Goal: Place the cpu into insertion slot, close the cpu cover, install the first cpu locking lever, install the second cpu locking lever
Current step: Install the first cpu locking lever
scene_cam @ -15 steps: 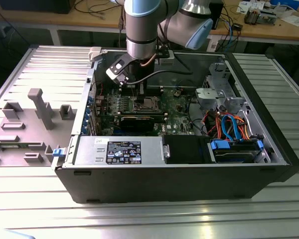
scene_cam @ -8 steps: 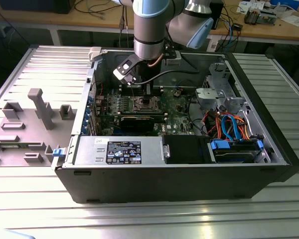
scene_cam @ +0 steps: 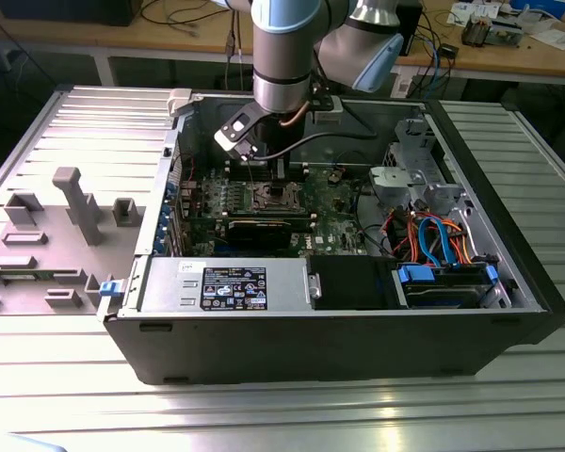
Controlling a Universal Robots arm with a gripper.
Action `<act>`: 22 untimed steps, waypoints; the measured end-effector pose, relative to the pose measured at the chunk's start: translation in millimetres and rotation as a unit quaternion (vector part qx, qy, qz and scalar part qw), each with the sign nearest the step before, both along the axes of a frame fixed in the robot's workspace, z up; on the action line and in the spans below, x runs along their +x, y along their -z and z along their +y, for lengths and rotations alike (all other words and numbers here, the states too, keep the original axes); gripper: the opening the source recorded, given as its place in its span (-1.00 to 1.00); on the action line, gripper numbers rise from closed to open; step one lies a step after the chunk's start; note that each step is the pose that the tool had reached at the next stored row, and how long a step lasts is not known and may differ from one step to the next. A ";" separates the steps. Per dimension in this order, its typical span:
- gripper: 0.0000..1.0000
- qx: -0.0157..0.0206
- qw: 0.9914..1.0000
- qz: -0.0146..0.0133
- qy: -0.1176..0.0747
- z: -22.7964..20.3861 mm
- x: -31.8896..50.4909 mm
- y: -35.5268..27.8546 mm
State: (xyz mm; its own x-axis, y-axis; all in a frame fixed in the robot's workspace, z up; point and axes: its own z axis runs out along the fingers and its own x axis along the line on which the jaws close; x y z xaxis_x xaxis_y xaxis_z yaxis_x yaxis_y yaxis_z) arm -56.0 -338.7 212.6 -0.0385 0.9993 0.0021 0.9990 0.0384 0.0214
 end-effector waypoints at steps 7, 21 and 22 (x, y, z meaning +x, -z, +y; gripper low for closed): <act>-0.79 0.000 1.000 0.000 0.000 0.0 0.0 -1.4; -0.79 0.000 1.000 0.000 0.000 0.0 0.0 -9.2; -0.79 0.000 1.000 0.000 0.000 0.0 0.0 -10.6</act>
